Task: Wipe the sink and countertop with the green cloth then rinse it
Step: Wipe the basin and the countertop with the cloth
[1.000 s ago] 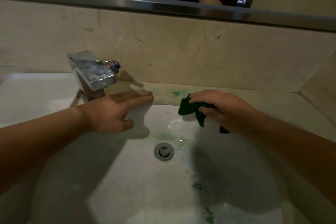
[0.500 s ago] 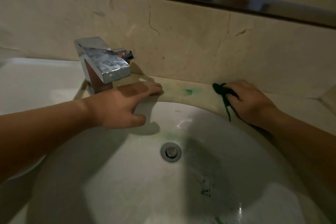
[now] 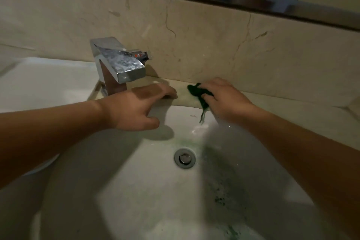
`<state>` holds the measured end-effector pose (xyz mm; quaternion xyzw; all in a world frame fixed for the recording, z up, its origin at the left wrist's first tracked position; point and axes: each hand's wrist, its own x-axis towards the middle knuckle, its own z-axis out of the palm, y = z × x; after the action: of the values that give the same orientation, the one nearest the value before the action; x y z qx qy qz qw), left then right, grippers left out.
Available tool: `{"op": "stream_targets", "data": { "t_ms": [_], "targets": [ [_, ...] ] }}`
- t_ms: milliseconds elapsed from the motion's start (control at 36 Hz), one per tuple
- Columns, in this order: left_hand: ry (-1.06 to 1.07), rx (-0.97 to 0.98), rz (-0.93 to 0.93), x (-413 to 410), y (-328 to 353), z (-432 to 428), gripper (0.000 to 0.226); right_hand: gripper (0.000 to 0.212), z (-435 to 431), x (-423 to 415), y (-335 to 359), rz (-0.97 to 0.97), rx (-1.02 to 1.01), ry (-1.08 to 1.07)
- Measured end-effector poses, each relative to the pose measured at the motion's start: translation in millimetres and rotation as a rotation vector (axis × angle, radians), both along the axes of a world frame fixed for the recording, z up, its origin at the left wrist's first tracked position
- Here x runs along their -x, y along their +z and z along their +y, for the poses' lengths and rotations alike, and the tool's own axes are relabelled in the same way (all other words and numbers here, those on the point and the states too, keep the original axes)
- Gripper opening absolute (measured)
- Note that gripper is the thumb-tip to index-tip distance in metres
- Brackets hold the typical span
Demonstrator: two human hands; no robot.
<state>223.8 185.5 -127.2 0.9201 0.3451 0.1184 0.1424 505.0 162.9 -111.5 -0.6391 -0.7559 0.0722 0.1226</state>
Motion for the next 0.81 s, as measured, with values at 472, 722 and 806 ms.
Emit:
{"op": "stream_targets", "data": {
  "t_ms": [472,722,806],
  "targets": [
    [-0.008,0.005,-0.019,1,-7,9,0.086,0.046,-24,-67,5,-0.079,0.129,-0.017],
    [0.011,0.031,0.013,0,-4,5,0.087,0.039,-32,16,13,-0.058,0.105,0.243],
    [0.011,0.017,0.015,0,-5,6,0.088,0.034,-40,4,33,0.002,0.015,0.200]
  ]
}}
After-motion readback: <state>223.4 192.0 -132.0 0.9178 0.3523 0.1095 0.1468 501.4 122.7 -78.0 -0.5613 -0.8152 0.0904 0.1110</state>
